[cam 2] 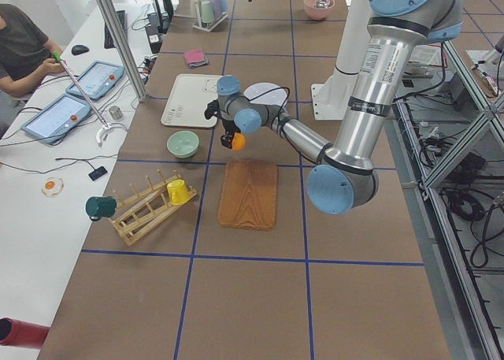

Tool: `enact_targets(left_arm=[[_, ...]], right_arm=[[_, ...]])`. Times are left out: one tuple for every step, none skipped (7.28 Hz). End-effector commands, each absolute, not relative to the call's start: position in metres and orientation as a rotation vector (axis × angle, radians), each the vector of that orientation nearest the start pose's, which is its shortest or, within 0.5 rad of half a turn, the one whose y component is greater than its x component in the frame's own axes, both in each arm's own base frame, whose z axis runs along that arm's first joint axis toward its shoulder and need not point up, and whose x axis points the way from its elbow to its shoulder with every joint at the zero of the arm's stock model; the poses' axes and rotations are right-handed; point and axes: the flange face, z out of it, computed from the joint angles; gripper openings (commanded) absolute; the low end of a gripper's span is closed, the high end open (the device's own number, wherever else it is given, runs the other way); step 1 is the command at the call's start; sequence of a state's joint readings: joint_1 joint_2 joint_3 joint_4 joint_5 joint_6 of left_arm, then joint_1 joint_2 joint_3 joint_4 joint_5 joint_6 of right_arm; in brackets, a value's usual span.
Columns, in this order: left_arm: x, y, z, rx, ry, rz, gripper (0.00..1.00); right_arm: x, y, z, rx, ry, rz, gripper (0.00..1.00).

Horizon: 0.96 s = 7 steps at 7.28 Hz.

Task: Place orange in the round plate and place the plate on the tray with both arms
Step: 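Carry the orange with the left gripper and set it on the white plate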

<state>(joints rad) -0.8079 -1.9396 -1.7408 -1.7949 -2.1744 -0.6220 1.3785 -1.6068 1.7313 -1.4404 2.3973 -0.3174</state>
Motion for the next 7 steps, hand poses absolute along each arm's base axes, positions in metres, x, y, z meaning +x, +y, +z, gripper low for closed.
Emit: enact_targets(left_arm=[[0.447, -0.471, 0.247, 0.135, 1.014, 0.292, 0.0], [0.471, -0.457, 0.214, 0.172, 1.028, 0.293, 0.0], [0.505, -0.435, 0.191, 0.239, 0.977, 0.301, 0.0], [0.521, -0.431, 0.167, 0.236, 0.915, 0.293, 0.0], [0.535, -0.433, 0.161, 0.224, 0.904, 0.298, 0.0], [0.557, -0.427, 0.159, 0.205, 0.894, 0.314, 0.0], [0.574, -0.414, 0.165, 0.18, 0.882, 0.326, 0.0]], right_arm=[[-0.053, -0.496, 0.563, 0.311, -0.821, -0.625, 1.0], [-0.058, -0.499, 0.558, 0.305, -0.825, -0.611, 1.0], [-0.068, -0.502, 0.551, 0.295, -0.832, -0.597, 1.0], [-0.07, -0.502, 0.551, 0.292, -0.835, -0.598, 1.0], [-0.072, -0.502, 0.548, 0.293, -0.836, -0.597, 1.0], [-0.075, -0.501, 0.544, 0.29, -0.84, -0.59, 1.0], [-0.079, -0.5, 0.544, 0.281, -0.843, -0.584, 1.0]])
